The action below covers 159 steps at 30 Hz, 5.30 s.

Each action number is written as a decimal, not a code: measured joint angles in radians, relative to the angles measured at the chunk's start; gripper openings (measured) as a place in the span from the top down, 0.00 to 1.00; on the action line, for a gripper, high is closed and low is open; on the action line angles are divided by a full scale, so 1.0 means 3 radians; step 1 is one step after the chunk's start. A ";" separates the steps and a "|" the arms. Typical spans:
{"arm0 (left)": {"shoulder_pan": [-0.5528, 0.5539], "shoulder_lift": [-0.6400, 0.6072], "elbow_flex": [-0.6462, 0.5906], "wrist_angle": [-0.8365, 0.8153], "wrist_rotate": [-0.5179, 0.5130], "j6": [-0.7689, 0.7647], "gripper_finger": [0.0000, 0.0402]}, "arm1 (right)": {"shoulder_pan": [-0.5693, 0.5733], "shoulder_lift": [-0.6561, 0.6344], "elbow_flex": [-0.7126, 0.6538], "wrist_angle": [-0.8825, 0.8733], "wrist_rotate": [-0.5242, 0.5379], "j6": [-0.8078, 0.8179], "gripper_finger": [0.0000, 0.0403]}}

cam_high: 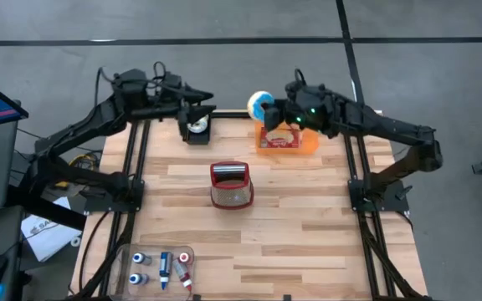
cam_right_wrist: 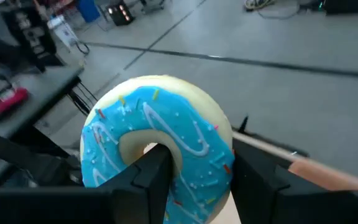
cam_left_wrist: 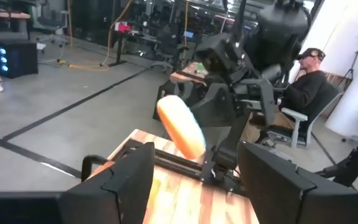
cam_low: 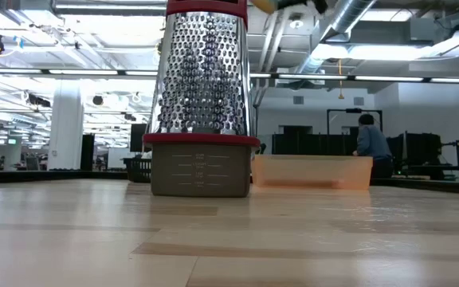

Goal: Pick & Place Food Item
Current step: Put the blue donut into the black bin

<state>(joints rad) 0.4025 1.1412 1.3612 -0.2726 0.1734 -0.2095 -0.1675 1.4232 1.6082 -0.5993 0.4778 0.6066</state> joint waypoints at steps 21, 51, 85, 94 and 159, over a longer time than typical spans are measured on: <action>-0.0255 0.0723 0.0403 0.0352 -0.0473 -0.0014 0.33 | -0.0030 0.0562 0.0971 -0.0176 -0.0001 -0.0743 0.66; -0.0217 0.0832 0.0403 0.0544 -0.0544 -0.0360 0.66 | 0.0095 0.0562 0.0975 -0.0020 -0.0003 -0.0830 0.66; -0.0204 0.0539 0.0399 0.0045 -0.0862 -0.0162 0.78 | 0.0277 0.0422 0.0976 -0.0035 -0.0003 -0.0896 0.66; 0.0026 0.0505 0.0401 -0.0868 -0.1080 0.0051 0.78 | 0.0385 0.0373 0.0976 -0.0305 0.0063 -0.0730 0.66; 0.1966 0.1962 -0.0225 -0.2179 0.0730 0.2332 0.59 | 0.1193 0.0204 0.0974 -0.1547 0.0880 0.0687 0.66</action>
<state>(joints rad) 0.9924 1.7298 1.2938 -0.9264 0.3924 0.4900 0.1905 1.4845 1.9003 -1.0634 0.7418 0.8127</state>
